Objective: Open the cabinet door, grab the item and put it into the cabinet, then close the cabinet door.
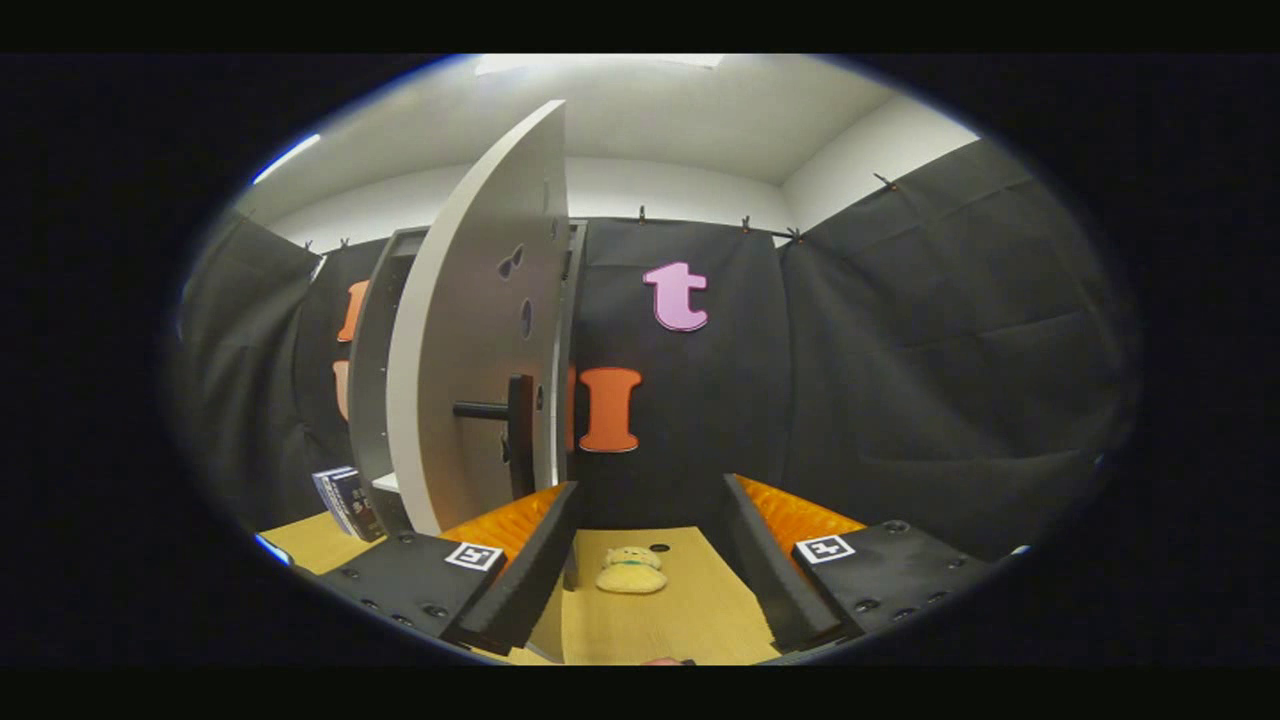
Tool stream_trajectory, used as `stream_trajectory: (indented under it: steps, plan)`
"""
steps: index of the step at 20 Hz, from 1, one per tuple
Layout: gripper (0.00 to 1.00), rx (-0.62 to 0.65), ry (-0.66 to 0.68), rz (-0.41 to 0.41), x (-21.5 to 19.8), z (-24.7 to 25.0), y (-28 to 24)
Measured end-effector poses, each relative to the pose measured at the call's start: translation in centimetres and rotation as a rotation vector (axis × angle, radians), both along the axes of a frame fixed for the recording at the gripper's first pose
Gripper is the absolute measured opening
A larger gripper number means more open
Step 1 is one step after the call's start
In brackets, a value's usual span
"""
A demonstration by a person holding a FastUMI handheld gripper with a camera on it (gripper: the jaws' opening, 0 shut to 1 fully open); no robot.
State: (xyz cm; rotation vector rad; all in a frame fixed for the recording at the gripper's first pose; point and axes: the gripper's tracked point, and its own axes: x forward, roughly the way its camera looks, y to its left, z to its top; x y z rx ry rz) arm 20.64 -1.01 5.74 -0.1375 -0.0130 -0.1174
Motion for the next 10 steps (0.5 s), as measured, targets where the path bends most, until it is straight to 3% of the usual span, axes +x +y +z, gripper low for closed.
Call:
stream_trajectory:
  steps: [10]
  plan:
    - [0.91, -0.033, -0.026, -0.097, -1.0, -0.8, 6.8]
